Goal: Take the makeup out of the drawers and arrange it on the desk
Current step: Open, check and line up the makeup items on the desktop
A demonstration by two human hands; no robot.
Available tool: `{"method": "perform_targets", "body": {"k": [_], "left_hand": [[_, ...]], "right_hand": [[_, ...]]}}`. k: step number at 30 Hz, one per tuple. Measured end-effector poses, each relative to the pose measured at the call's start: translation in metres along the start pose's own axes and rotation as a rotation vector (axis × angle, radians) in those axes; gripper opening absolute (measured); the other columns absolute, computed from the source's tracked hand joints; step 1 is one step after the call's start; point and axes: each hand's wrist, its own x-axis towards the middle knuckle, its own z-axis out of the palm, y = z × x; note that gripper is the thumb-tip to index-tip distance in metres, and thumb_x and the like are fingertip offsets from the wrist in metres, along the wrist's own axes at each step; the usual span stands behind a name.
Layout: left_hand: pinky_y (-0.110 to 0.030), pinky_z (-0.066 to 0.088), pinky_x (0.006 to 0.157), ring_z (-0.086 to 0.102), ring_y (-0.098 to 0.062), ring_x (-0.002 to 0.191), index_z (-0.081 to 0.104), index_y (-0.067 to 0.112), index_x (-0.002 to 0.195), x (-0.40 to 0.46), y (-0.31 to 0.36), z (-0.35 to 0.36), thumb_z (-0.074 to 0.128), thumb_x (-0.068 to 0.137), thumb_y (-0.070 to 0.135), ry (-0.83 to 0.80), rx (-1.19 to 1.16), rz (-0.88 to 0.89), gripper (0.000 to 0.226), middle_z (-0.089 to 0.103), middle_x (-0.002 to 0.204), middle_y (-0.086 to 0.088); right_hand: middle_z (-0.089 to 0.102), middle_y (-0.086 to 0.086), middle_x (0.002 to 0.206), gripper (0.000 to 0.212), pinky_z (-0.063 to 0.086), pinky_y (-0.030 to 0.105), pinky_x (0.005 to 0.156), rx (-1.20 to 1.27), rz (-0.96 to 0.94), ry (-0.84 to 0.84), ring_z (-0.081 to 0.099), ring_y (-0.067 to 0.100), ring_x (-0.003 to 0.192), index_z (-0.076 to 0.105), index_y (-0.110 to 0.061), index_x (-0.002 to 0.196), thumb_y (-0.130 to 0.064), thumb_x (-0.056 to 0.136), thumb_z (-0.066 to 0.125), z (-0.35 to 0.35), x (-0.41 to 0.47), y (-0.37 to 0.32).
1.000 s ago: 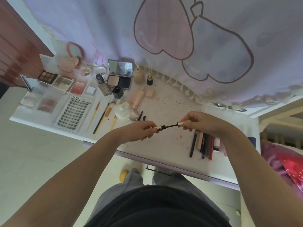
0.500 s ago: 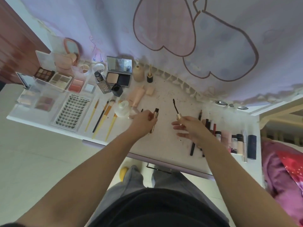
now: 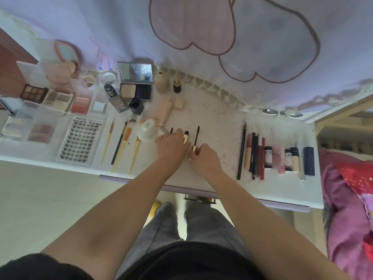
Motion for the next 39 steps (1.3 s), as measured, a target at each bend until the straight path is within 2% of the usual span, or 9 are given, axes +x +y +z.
{"method": "perform_targets", "body": {"k": [7, 11, 14, 19, 26, 30, 33, 36, 39], "left_hand": [[-0.033, 0.037, 0.076, 0.056, -0.027, 0.099, 0.047, 0.01, 0.111, 0.0, -0.011, 0.002, 0.041, 0.097, 0.042, 0.026, -0.017, 0.018, 0.036, 0.063, 0.102, -0.011], [-0.035, 0.038, 0.076, 0.057, -0.027, 0.094, 0.05, 0.009, 0.104, 0.0, -0.003, -0.005, 0.039, 0.098, 0.037, 0.085, -0.09, 0.018, 0.031, 0.064, 0.096, -0.011], [-0.034, 0.034, 0.072, 0.055, -0.028, 0.089, 0.051, 0.008, 0.1, -0.002, 0.021, -0.011, 0.04, 0.098, 0.034, 0.14, -0.123, 0.138, 0.028, 0.063, 0.091, -0.01], [-0.035, 0.033, 0.075, 0.054, -0.025, 0.095, 0.052, 0.012, 0.104, 0.004, 0.093, -0.004, 0.037, 0.098, 0.034, 0.023, -0.164, 0.298, 0.028, 0.063, 0.101, -0.006], [-0.036, 0.034, 0.082, 0.051, -0.026, 0.106, 0.05, 0.012, 0.115, 0.029, 0.149, 0.013, 0.029, 0.1, 0.04, -0.151, -0.019, 0.189, 0.038, 0.059, 0.114, -0.007], [-0.034, 0.029, 0.076, 0.053, -0.025, 0.101, 0.053, 0.014, 0.107, 0.036, 0.155, 0.013, 0.031, 0.097, 0.046, -0.173, -0.006, 0.121, 0.039, 0.062, 0.106, -0.006], [-0.034, 0.027, 0.074, 0.054, -0.024, 0.096, 0.054, 0.015, 0.102, 0.034, 0.152, 0.009, 0.031, 0.097, 0.043, -0.166, -0.037, 0.065, 0.037, 0.063, 0.101, -0.005], [-0.032, 0.027, 0.073, 0.052, -0.022, 0.081, 0.05, 0.016, 0.094, 0.028, 0.135, 0.003, 0.03, 0.1, 0.036, -0.167, -0.041, 0.03, 0.029, 0.064, 0.096, -0.005], [-0.032, 0.028, 0.07, 0.045, -0.022, 0.067, 0.041, 0.018, 0.085, 0.019, 0.113, -0.006, 0.029, 0.101, 0.033, -0.186, -0.152, -0.012, 0.025, 0.063, 0.087, -0.006]], "right_hand": [[0.063, 0.016, 0.102, 0.043, 0.037, 0.031, 0.066, -0.093, -0.04, 0.013, 0.06, 0.033, 0.093, 0.053, -0.002, 0.103, -0.043, 0.097, 0.04, 0.011, 0.0, -0.01], [0.058, 0.011, 0.086, 0.042, 0.035, 0.028, 0.063, -0.101, -0.016, -0.043, 0.06, 0.028, 0.085, 0.055, -0.005, 0.099, -0.045, 0.096, 0.043, -0.005, 0.008, -0.003], [0.058, 0.011, 0.088, 0.037, 0.039, 0.03, 0.068, -0.152, 0.003, -0.003, 0.058, 0.027, 0.084, 0.053, -0.008, 0.095, -0.043, 0.096, 0.041, -0.043, 0.024, 0.014], [0.063, 0.017, 0.108, 0.027, 0.04, 0.03, 0.076, -0.251, 0.029, 0.146, 0.058, 0.032, 0.1, 0.058, -0.002, 0.105, -0.022, 0.093, 0.044, -0.128, 0.06, 0.046], [0.06, 0.009, 0.094, 0.034, 0.038, 0.031, 0.067, -0.443, -0.028, 0.042, 0.053, 0.024, 0.082, 0.059, -0.008, 0.1, -0.032, 0.096, 0.036, -0.147, 0.095, 0.056], [0.055, 0.004, 0.086, 0.031, 0.033, 0.027, 0.058, -0.509, -0.075, 0.01, 0.05, 0.021, 0.078, 0.06, -0.009, 0.098, -0.032, 0.096, 0.038, -0.139, 0.103, 0.053], [0.048, 0.0, 0.069, 0.024, 0.026, 0.025, 0.048, -0.435, -0.11, -0.012, 0.047, 0.018, 0.065, 0.054, -0.011, 0.078, -0.027, 0.092, 0.042, -0.136, 0.106, 0.046], [0.038, 0.001, 0.057, 0.034, 0.024, 0.027, 0.047, -0.221, -0.177, -0.119, 0.036, 0.015, 0.052, 0.038, -0.013, 0.058, -0.021, 0.09, 0.044, -0.134, 0.103, 0.034], [0.041, 0.005, 0.064, 0.024, 0.028, 0.026, 0.048, -0.035, -0.164, -0.193, 0.037, 0.016, 0.053, 0.047, -0.008, 0.07, -0.018, 0.092, 0.045, -0.13, 0.096, 0.021]]}}
